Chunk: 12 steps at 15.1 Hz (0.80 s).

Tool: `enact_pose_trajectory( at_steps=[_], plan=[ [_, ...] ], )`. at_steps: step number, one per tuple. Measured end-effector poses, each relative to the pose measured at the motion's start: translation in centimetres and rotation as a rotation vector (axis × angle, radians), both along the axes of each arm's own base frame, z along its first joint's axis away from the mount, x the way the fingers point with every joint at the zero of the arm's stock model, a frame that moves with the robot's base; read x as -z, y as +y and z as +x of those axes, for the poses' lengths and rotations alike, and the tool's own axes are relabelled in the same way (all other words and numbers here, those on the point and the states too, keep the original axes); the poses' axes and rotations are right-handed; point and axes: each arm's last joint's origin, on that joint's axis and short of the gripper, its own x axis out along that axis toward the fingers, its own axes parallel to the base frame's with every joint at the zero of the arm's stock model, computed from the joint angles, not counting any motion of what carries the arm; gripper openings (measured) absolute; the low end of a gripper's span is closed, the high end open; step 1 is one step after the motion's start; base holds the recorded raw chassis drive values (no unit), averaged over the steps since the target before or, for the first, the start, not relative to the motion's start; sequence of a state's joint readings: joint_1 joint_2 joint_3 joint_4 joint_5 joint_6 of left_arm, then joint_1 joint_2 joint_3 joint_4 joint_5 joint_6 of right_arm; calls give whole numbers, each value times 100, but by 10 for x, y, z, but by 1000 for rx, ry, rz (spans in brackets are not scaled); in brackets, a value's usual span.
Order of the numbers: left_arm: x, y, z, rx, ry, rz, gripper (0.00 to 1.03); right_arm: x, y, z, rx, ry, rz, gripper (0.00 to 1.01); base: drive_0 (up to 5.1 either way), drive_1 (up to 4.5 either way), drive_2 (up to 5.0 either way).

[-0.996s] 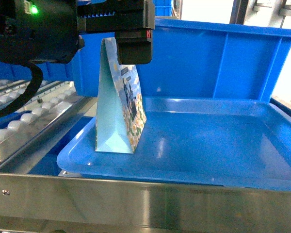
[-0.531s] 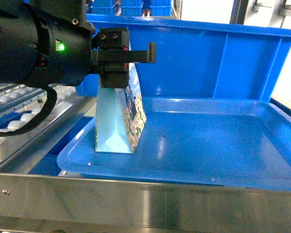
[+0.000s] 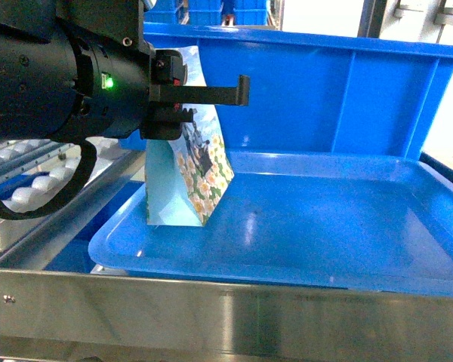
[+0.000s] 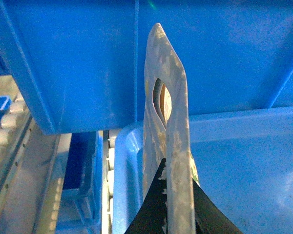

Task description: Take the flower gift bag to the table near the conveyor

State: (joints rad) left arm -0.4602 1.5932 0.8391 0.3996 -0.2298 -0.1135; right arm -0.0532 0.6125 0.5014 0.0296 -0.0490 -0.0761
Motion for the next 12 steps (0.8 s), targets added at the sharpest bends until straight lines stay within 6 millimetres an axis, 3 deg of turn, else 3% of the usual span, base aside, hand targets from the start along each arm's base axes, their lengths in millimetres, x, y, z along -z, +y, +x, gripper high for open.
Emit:
enact_pose_trajectory(
  at_steps=[2, 4, 6, 7, 12],
  plan=[
    [-8, 4, -9, 5, -51, 13, 2, 0, 0, 0, 0, 0, 0, 3, 0, 0, 0],
    [-32, 12, -20, 3, -145, -13, 2, 0, 0, 0, 0, 0, 0, 3, 0, 0, 0],
    [-56, 39, -41, -28, -238, -39, 2, 0, 0, 0, 0, 0, 0, 3, 0, 0, 0],
    [-63, 59, -54, -90, -268, -27, 2, 0, 0, 0, 0, 0, 0, 3, 0, 0, 0],
    [-79, 83, -82, -162, -352, -16, 2, 0, 0, 0, 0, 0, 0, 3, 0, 0, 0]
  ],
)
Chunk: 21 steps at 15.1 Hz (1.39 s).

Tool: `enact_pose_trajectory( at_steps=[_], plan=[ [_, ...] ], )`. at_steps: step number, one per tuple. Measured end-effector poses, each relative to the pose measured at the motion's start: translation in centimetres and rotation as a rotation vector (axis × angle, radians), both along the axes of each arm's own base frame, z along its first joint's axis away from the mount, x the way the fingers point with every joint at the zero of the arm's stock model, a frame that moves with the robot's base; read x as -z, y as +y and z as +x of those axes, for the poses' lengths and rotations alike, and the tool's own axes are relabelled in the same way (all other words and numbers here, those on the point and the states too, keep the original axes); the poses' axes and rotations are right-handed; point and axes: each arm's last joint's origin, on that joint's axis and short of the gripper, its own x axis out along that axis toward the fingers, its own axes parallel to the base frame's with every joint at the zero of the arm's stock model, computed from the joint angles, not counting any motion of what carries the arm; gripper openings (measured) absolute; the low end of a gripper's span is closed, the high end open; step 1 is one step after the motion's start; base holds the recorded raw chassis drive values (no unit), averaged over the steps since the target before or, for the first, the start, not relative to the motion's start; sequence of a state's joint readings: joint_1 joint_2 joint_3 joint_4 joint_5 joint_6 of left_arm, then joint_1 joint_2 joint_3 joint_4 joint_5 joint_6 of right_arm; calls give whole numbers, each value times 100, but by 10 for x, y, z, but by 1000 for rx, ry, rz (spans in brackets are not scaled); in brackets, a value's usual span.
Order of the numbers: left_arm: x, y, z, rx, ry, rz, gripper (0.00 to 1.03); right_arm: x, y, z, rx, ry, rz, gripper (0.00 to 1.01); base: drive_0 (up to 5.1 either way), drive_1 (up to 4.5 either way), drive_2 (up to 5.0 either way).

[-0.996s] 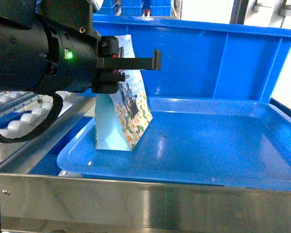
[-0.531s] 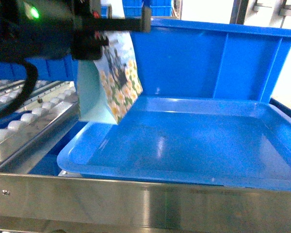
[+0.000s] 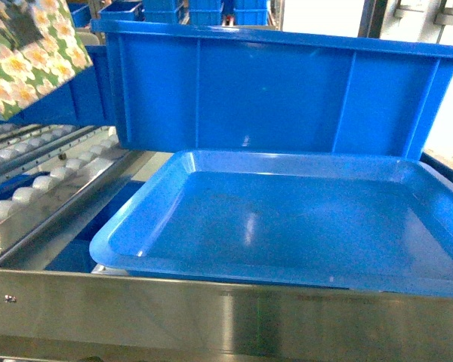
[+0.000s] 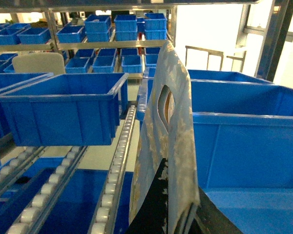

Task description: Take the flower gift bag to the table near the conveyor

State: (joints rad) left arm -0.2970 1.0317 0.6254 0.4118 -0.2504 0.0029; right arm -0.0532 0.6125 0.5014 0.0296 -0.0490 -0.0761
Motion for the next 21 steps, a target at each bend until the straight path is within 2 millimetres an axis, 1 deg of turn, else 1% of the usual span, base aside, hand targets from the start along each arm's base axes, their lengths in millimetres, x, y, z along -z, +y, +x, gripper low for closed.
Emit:
enact_pose_trajectory(
  at_steps=[2, 4, 5, 8, 21],
  plan=[
    [5, 13, -21, -58, -21, 27, 2, 0, 0, 0, 0, 0, 0, 3, 0, 0, 0],
    [10, 24, -36, -106, -47, 63, 2, 0, 0, 0, 0, 0, 0, 3, 0, 0, 0],
    [8, 24, -36, -112, -61, 68, 2, 0, 0, 0, 0, 0, 0, 3, 0, 0, 0],
    [11, 22, -34, -87, -44, 82, 2, 1, 0, 0, 7, 4, -1, 3, -440, 61, 420],
    [11, 23, -34, -100, -45, 89, 2, 1, 0, 0, 4, 4, -3, 3, -442, 34, 420]
  ],
)
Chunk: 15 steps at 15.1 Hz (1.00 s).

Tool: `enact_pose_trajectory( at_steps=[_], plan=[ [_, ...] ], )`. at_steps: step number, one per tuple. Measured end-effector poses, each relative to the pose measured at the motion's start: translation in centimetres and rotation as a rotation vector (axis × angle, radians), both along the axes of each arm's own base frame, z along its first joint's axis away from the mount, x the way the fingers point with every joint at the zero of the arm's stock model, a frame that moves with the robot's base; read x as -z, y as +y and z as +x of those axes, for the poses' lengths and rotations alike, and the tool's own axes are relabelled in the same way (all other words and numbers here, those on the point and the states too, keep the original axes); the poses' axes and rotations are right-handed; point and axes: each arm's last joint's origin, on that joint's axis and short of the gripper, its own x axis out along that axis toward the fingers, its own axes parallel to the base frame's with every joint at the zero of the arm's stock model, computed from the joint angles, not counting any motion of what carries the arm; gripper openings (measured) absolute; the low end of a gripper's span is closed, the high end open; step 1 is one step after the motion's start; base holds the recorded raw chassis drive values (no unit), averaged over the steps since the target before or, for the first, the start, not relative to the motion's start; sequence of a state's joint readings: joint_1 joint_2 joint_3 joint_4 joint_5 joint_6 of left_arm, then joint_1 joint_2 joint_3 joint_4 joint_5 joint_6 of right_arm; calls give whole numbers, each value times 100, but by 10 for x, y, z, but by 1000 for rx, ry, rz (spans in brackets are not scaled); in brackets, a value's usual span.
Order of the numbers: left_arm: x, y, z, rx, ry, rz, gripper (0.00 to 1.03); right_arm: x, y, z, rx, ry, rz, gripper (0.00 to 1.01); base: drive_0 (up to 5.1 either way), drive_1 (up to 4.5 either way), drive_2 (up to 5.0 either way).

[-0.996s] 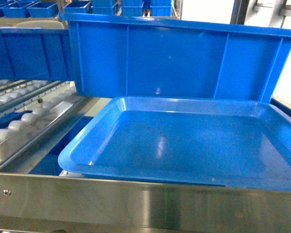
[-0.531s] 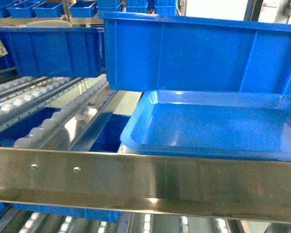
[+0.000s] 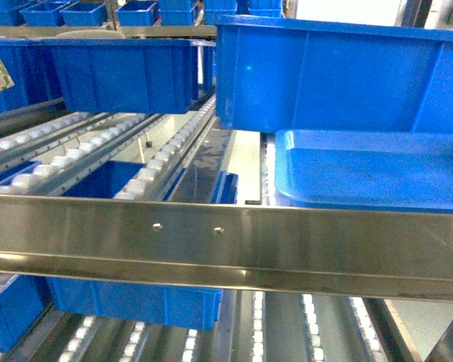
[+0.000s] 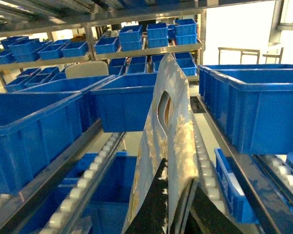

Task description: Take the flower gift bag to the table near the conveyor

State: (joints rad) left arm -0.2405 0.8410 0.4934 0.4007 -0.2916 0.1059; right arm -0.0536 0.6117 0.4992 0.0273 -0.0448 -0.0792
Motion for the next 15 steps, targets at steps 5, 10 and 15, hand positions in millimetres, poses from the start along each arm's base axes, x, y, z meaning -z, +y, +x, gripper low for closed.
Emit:
enact_pose_trajectory(
  at_steps=[5, 10, 15],
  plan=[
    [0, 0, -1, 0, -2, -1, 2, 0, 0, 0, 0, 0, 0, 3, -471, 100, 376],
    [-1, 0, -1, 0, -4, -1, 2, 0, 0, 0, -1, 0, 0, 3, -487, 110, 352],
    [-1, 0, -1, 0, -3, -1, 2, 0, 0, 0, -1, 0, 0, 3, -483, 128, 351]
  ],
)
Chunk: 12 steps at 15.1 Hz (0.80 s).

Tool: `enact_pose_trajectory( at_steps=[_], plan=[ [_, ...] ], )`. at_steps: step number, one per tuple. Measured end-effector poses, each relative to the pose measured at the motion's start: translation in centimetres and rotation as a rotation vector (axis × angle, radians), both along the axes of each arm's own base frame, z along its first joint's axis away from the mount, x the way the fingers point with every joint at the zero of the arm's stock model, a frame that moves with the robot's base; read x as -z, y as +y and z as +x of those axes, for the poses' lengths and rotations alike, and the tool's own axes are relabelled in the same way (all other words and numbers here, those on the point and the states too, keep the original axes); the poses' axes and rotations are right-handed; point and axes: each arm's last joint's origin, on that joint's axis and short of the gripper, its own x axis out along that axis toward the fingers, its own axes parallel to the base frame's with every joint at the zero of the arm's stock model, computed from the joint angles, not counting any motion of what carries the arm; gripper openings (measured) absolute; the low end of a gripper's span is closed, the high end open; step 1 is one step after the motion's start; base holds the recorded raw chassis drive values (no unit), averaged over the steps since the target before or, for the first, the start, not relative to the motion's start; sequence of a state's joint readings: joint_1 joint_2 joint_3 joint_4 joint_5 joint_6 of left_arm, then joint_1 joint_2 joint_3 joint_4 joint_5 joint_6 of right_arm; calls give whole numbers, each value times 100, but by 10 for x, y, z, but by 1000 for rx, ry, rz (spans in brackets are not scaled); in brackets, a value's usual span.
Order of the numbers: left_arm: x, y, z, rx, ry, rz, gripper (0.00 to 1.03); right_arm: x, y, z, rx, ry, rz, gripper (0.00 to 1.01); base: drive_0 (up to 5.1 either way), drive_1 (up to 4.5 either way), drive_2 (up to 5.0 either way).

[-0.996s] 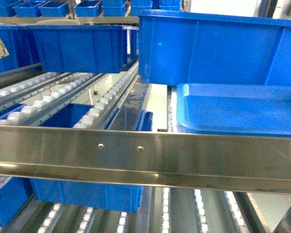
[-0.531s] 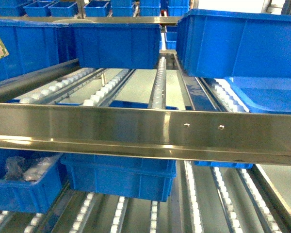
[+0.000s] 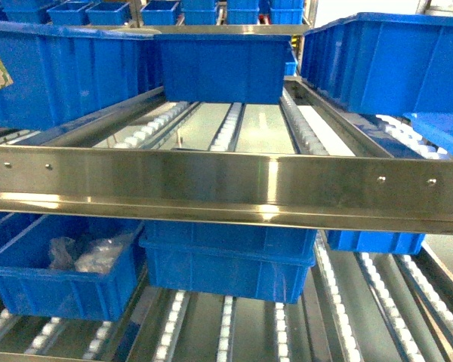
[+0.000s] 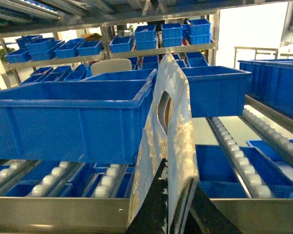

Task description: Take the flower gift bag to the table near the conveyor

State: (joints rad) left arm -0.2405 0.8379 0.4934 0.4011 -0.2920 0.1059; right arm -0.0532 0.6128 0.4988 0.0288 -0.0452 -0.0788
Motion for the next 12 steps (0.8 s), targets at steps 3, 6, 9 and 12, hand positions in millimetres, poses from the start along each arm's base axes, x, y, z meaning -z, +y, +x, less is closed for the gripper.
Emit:
enact_pose_trajectory(
  at_steps=[3, 6, 9, 12],
  plan=[
    [0, 0, 0, 0, 0, 0, 2, 0, 0, 0, 0, 4, 0, 3, -489, 123, 344],
    [0, 0, 0, 0, 0, 0, 2, 0, 0, 0, 0, -4, 0, 3, -486, 128, 344],
    [0, 0, 0, 0, 0, 0, 2, 0, 0, 0, 0, 1, 0, 3, -489, 127, 341],
    [1, 0, 0, 0, 3, 1, 2, 1, 0, 0, 0, 5, 0, 3, -482, 136, 349]
  ],
)
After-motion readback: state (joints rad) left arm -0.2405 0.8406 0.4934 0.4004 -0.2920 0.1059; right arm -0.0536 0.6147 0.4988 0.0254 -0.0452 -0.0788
